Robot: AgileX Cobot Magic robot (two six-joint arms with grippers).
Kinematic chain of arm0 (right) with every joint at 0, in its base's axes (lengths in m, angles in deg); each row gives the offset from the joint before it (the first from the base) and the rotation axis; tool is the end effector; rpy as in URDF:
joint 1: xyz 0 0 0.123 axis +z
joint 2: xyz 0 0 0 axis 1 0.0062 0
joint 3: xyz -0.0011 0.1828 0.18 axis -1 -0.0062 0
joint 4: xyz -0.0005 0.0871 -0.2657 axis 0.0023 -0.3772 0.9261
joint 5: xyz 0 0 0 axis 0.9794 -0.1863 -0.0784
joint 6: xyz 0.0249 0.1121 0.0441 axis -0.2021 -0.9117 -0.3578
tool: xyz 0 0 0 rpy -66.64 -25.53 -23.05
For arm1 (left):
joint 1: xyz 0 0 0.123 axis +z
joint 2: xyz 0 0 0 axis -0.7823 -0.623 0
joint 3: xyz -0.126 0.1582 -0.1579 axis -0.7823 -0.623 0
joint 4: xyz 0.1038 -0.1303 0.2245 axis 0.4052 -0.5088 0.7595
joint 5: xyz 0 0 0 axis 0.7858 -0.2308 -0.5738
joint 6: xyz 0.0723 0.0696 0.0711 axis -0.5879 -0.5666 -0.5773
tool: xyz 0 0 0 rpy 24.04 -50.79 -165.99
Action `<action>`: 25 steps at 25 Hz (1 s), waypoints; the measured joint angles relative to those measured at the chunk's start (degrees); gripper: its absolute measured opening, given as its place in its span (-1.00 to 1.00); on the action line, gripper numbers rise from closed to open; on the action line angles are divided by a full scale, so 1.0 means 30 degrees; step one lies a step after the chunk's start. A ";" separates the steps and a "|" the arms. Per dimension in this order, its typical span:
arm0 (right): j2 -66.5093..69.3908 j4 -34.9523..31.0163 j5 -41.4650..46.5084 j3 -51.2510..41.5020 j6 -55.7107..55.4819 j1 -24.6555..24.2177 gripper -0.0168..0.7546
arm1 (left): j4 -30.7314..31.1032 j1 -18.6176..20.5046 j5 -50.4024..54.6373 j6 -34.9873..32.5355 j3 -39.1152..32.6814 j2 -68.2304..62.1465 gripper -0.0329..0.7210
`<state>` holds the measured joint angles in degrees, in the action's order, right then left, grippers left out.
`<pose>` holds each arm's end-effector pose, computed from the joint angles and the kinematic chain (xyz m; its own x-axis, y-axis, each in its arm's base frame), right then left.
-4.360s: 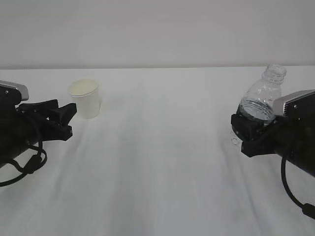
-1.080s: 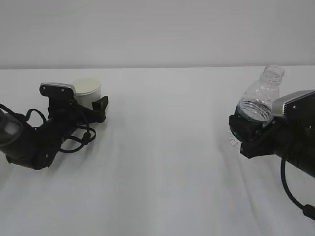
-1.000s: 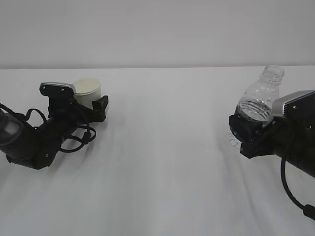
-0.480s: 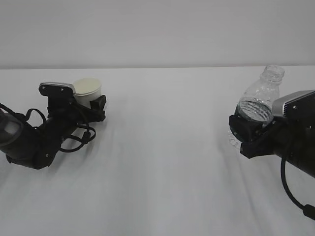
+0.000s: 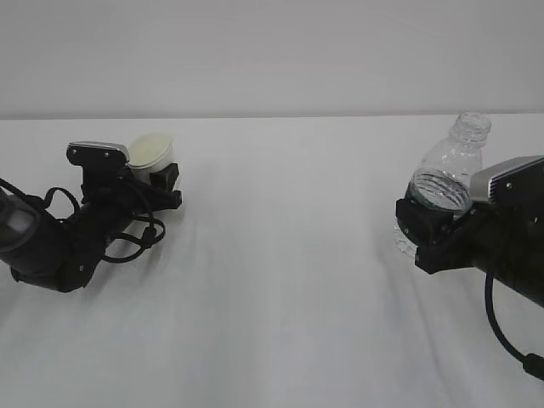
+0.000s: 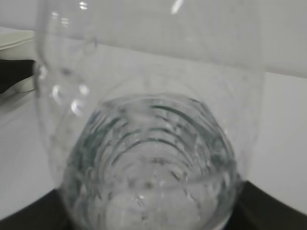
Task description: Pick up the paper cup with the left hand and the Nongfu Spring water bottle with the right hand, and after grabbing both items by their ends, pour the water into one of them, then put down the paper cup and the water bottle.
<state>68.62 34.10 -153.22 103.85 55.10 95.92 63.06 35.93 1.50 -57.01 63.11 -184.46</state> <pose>0.2887 0.0737 0.0619 -0.1955 -0.1457 -0.9698 -0.4574 0.8883 -0.0413 0.4244 -0.1204 -0.0080 -0.1326 -0.0635 -0.9891 0.2739 0.9568 -0.0981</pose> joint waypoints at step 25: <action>0.0000 -0.0182 0.0000 0.0000 0.0000 0.0000 0.13 | 1.0318 -0.0035 -0.0003 0.4057 -0.3564 0.4155 0.23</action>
<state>68.62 33.56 -153.22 103.85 55.10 95.92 94.02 35.83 1.49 -44.84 52.42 -171.99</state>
